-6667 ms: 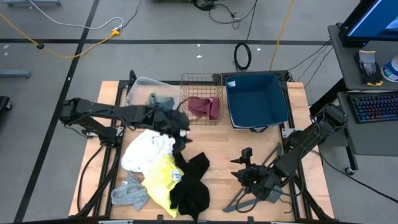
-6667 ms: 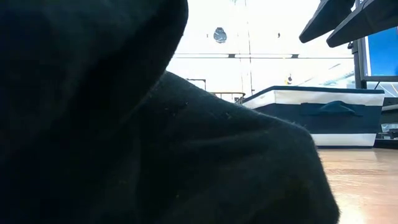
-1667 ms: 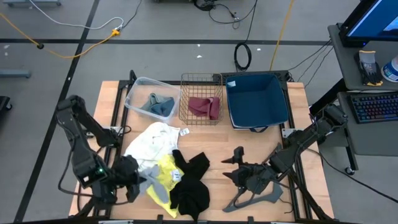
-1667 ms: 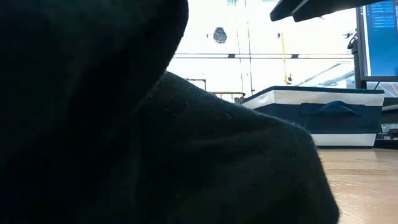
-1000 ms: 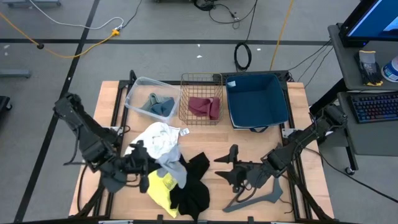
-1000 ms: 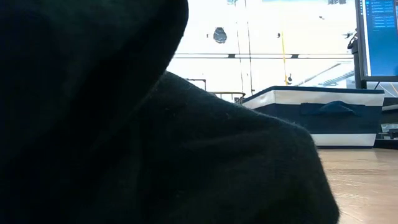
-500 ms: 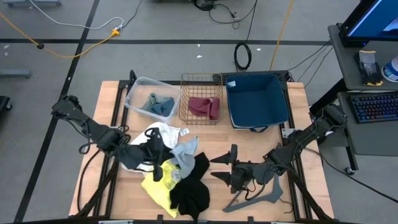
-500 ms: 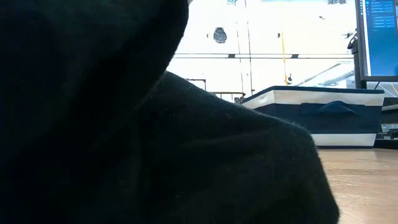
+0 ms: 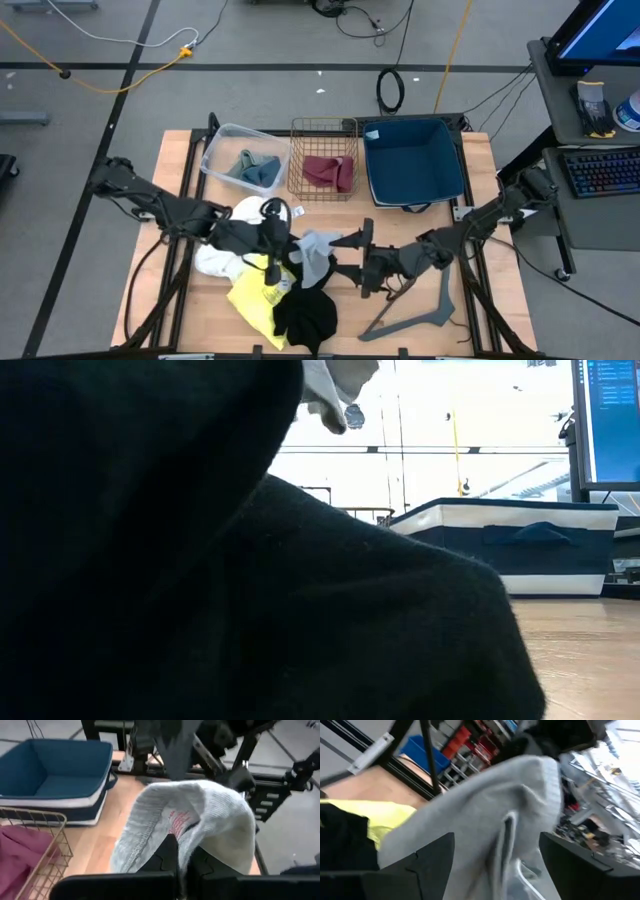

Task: Pick & Place Cloths
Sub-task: Put the gray underwear into the mesh basket

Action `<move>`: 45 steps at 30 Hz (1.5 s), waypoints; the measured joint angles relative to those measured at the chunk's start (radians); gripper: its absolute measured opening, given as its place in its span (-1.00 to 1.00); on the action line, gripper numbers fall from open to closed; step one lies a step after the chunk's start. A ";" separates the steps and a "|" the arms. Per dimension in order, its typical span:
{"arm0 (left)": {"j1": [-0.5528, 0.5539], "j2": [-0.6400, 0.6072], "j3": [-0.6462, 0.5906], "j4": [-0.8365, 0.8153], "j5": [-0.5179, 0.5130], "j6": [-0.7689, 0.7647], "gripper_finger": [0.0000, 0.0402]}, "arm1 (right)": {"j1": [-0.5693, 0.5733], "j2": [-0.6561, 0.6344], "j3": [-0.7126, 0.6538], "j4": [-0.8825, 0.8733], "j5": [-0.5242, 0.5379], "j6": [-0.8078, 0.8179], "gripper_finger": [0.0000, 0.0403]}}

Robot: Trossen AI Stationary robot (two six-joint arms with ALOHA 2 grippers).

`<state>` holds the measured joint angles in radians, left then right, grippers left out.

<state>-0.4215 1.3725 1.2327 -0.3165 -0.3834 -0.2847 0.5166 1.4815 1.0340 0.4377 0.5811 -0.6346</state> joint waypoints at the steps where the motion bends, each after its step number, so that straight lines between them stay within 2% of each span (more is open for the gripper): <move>1: 0.013 0.009 0.001 0.022 0.010 0.007 -1.00 | -0.008 0.000 0.000 0.000 -0.022 0.014 0.43; 8: 0.055 0.034 0.002 0.089 0.112 0.049 -1.00 | -0.059 0.000 0.000 0.000 -0.114 0.073 0.44; 12: 0.067 0.045 0.001 0.131 0.157 0.079 -1.00 | -0.080 0.000 0.000 -0.001 -0.122 0.081 0.44; 19: 0.090 0.059 0.002 0.173 0.202 0.108 -1.00 | -0.130 0.000 0.000 -0.001 -0.273 0.162 0.44; 28: 0.107 0.062 0.001 0.195 0.254 0.144 -1.00 | -0.171 0.000 0.000 -0.038 -0.273 0.232 0.34; 36: 0.128 0.062 0.001 0.192 0.281 0.152 -1.00 | -0.175 0.000 0.000 -0.065 -0.274 0.252 -0.02; 45: 0.140 0.062 0.001 0.185 0.287 0.152 -1.00 | -0.175 0.000 0.000 -0.080 -0.273 0.251 -0.63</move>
<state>-0.2816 1.4345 1.2339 -0.1318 -0.0962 -0.1329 0.3416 1.4815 1.0341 0.3580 0.3077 -0.3832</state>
